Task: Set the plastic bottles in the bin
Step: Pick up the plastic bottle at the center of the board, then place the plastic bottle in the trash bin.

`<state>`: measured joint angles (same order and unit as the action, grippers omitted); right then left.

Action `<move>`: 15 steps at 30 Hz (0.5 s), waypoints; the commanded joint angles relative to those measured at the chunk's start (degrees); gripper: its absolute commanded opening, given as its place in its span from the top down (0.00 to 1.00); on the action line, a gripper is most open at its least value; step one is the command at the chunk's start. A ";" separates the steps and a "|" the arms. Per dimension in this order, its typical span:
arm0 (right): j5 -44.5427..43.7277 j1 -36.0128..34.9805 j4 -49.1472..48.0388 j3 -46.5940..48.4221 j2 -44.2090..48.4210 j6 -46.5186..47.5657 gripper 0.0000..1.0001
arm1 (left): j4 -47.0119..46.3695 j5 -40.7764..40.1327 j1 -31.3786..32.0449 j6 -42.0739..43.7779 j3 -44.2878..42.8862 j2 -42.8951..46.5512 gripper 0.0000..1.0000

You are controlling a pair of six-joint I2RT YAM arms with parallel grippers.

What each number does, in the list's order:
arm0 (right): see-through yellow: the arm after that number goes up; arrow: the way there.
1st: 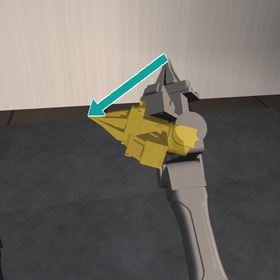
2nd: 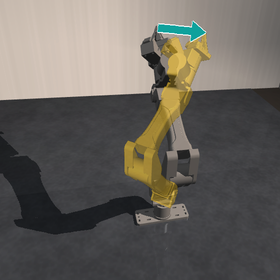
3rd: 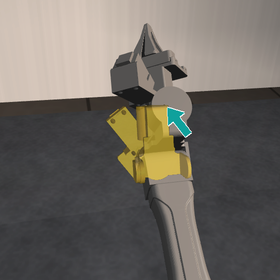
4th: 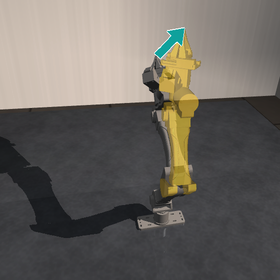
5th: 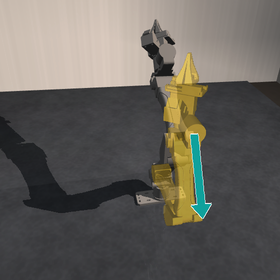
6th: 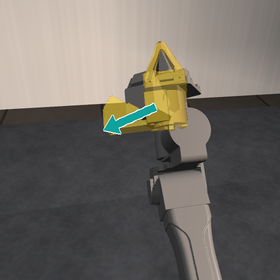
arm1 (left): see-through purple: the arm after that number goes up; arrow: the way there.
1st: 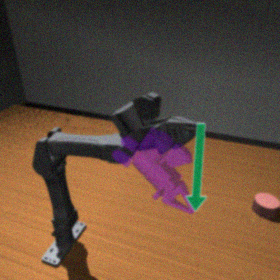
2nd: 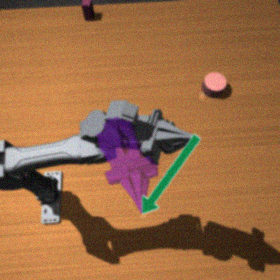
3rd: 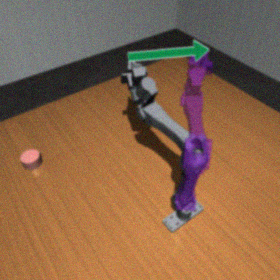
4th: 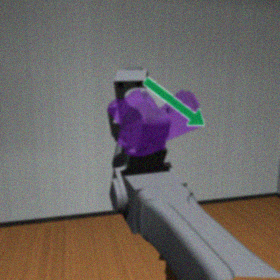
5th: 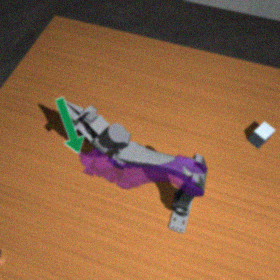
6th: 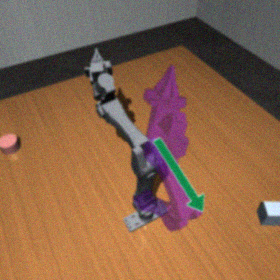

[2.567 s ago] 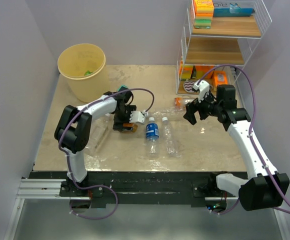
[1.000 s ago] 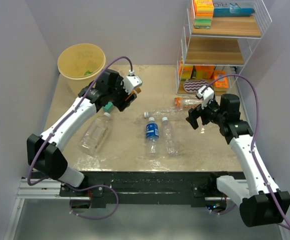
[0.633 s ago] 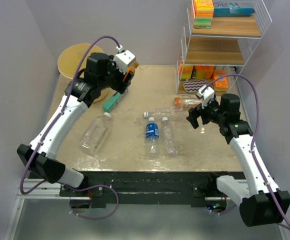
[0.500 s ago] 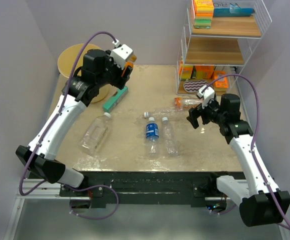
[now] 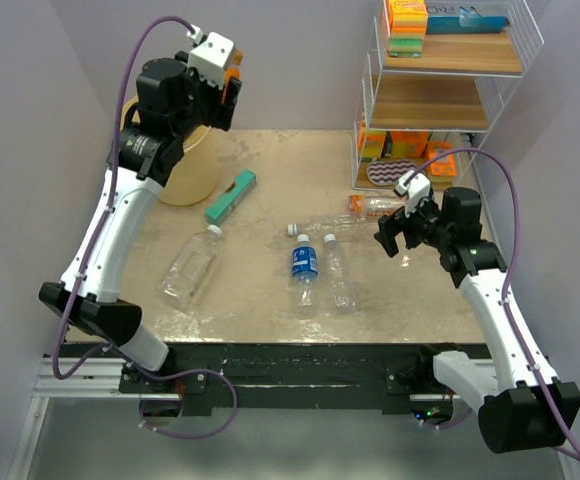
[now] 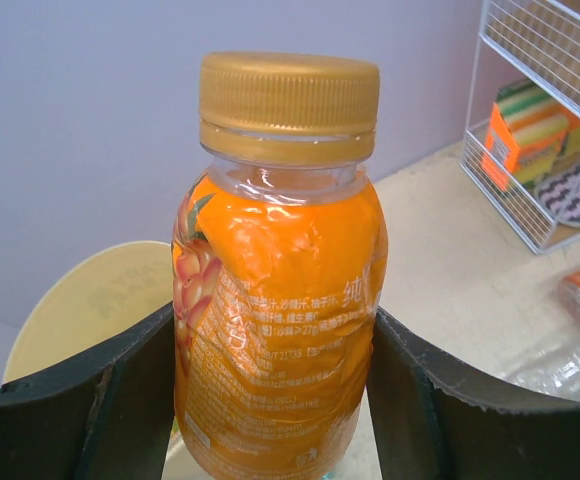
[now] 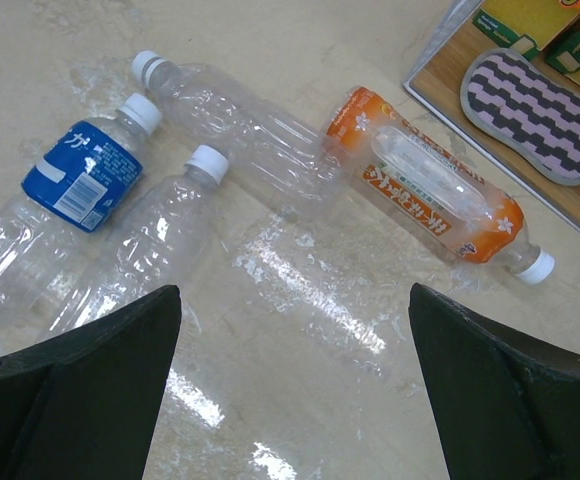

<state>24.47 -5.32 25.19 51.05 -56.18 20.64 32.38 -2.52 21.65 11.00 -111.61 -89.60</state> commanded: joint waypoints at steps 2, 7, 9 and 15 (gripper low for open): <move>-1.18 0.40 -1.99 -0.69 0.11 0.01 0.02 | -4.25 -1.87 -3.89 -2.56 -6.59 -3.64 0.51; -1.18 0.40 -1.99 -0.69 -0.42 0.01 0.02 | -7.32 -2.22 -8.20 -3.97 -6.69 -5.23 0.51; -1.09 0.31 -1.99 -0.60 -0.68 0.10 0.02 | -8.21 -2.57 -9.42 -3.19 -6.51 -5.93 0.52; -1.26 0.49 -1.90 -0.60 -1.03 0.19 0.02 | -11.28 -4.41 -11.27 -1.69 -5.20 -7.43 0.51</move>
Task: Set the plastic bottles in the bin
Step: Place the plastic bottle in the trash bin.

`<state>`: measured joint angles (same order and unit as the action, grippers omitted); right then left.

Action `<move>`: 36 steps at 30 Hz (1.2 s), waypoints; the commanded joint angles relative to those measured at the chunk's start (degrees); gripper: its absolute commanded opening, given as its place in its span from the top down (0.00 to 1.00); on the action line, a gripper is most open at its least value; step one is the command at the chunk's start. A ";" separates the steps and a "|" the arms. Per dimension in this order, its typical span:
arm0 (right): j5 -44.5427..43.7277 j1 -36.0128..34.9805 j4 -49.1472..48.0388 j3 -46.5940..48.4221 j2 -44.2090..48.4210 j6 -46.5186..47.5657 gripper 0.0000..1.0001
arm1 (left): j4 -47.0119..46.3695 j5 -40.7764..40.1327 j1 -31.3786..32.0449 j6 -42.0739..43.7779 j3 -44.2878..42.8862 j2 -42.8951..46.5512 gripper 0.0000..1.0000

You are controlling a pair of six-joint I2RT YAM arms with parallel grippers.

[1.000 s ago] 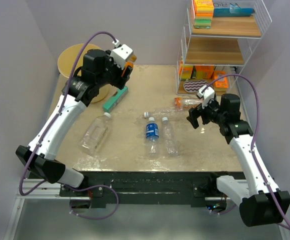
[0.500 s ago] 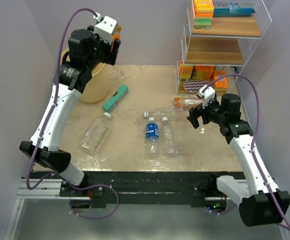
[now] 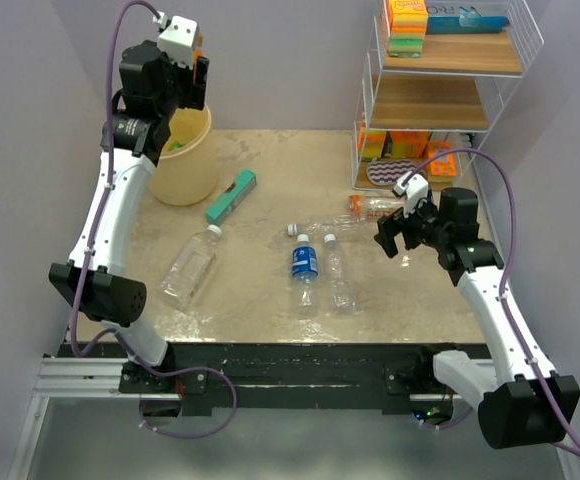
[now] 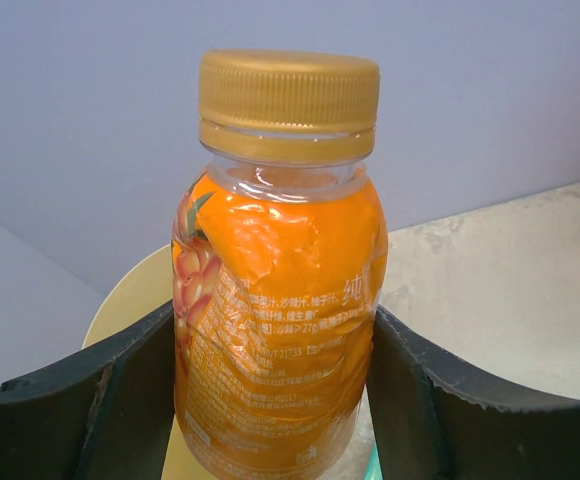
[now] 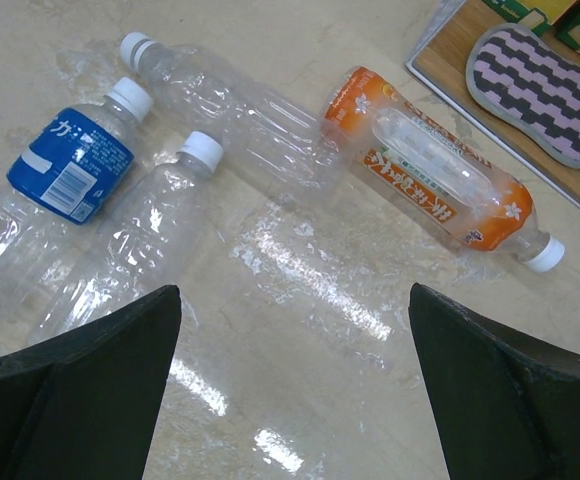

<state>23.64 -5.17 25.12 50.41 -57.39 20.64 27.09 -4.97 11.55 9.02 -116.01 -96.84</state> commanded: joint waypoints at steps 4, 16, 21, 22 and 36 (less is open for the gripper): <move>-0.70 0.34 -1.92 0.04 -0.09 0.19 0.02 | -8.01 -2.50 -3.20 -0.49 -0.71 -1.60 0.52; -0.96 0.42 -2.10 0.12 -1.41 0.36 0.02 | -11.17 -0.74 -11.28 -4.18 -0.36 -8.98 0.52; -1.14 0.42 -1.92 0.21 -2.29 0.36 0.02 | -12.67 1.54 -14.18 -4.88 0.34 -13.20 0.52; -1.14 0.51 -1.92 0.21 -2.38 0.36 0.02 | -12.76 1.89 -14.45 -5.23 0.43 -13.81 0.51; -1.14 1.21 -1.83 0.12 -2.56 0.36 0.02 | -13.73 6.03 -17.61 -10.69 3.85 -20.50 0.48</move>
<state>23.38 -4.40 24.84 50.41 -60.12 20.67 17.30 -0.84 -5.61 0.60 -112.97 -117.97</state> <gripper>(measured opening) 0.985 0.697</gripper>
